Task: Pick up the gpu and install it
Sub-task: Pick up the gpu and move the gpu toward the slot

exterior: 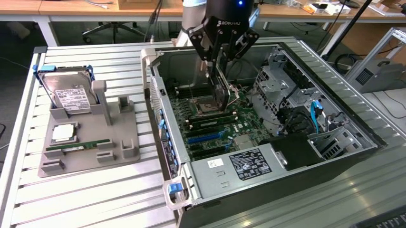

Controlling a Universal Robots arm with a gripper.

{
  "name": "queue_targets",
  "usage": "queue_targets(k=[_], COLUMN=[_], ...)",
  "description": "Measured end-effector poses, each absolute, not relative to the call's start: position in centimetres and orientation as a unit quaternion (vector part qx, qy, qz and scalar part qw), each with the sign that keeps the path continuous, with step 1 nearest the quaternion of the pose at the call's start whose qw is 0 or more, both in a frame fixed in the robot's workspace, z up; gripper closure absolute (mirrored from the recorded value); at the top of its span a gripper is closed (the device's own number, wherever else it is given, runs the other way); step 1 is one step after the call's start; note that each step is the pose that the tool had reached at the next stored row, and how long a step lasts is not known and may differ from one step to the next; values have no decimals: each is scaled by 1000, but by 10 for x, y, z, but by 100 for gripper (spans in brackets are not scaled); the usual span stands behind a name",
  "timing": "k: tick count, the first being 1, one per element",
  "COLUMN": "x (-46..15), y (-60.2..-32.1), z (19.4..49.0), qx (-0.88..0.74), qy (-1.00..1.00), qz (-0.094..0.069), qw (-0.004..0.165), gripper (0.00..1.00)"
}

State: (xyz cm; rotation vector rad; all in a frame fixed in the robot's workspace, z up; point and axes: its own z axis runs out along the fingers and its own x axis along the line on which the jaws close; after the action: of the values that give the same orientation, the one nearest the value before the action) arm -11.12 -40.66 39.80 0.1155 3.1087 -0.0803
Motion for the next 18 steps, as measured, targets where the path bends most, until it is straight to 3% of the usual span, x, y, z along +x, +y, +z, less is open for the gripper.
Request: queue_targets(k=[18], x=[-93], y=[-407], z=[391], qx=[37], qy=[999], qz=[-26], qw=[15], gripper=[73])
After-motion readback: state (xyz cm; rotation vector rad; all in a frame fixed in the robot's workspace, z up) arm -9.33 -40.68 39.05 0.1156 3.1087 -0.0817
